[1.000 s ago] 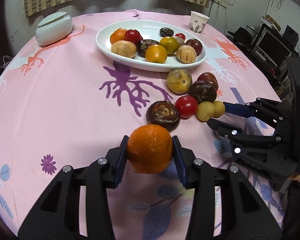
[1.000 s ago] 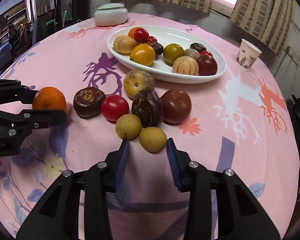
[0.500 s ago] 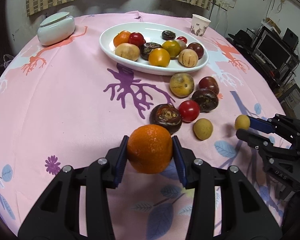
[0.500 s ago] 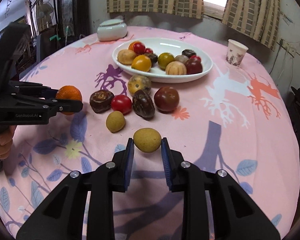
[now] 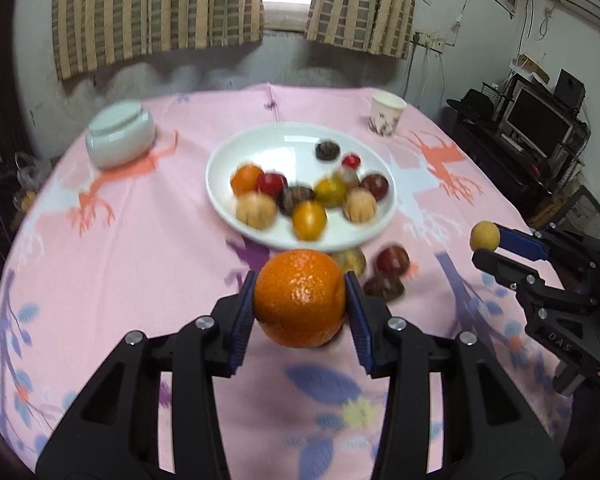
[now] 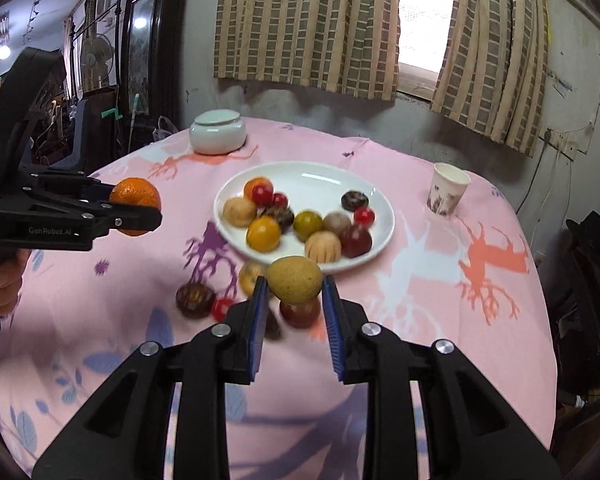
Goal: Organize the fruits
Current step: 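Carry both fruits onto the white plate and open both tools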
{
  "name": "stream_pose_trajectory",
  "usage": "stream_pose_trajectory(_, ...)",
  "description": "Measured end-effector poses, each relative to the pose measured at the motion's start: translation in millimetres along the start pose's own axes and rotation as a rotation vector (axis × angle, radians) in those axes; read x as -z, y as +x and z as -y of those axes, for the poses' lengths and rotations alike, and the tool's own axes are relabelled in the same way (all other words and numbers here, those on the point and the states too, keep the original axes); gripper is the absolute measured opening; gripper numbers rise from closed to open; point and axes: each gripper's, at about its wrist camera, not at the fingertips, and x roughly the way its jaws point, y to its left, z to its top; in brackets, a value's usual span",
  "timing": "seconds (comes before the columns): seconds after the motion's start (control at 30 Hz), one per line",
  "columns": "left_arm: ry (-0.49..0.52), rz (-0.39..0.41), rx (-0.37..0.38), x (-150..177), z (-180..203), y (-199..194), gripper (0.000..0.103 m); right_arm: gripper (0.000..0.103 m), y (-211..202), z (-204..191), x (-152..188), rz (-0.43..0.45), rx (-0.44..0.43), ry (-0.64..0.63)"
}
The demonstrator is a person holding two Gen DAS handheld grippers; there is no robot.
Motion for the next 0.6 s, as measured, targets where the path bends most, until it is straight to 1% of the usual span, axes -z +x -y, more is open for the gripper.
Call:
stream_pose_trajectory(0.03,-0.001,0.005,-0.013,-9.7,-1.1,5.3,0.043,0.027,6.6,1.9,-5.6,0.001,-0.003,0.006)
stream_pose_trajectory(0.1,-0.019,0.000,-0.006,-28.4,-5.5,21.5,0.043,0.027,23.1,4.8,-16.1,0.007,-0.007,0.021)
stream_pose_trajectory(0.17,-0.037,-0.007,-0.009,-41.5,-9.7,38.2,0.043,0.027,43.3,8.6,-23.3,0.000,-0.019,0.045)
stream_pose_trajectory(0.23,-0.049,-0.026,-0.028,-51.9,-13.0,58.5,0.043,0.027,64.0,10.5,-28.2,-0.015,-0.035,0.059)
stream_pose_trajectory(0.37,-0.056,-0.055,-0.036,-62.2,-15.5,88.7,0.043,0.028,97.6,5.9,-33.3,-0.051,-0.046,0.053)
stream_pose_trajectory(0.47,-0.065,-0.076,-0.027,-68.1,-16.6,108.1,0.043,0.028,117.7,1.0,-33.7,-0.080,-0.053,0.050)
stream_pose_trajectory(0.57,-0.077,-0.091,-0.031,-71.2,-17.6,122.2,0.044,0.028,132.0,-0.7,-31.3,-0.109,-0.036,0.054)
stream_pose_trajectory(0.6,-0.088,-0.091,-0.019,-72.4,-18.5,126.0,0.044,0.028,134.7,-0.1,-28.6,-0.119,-0.032,0.058)
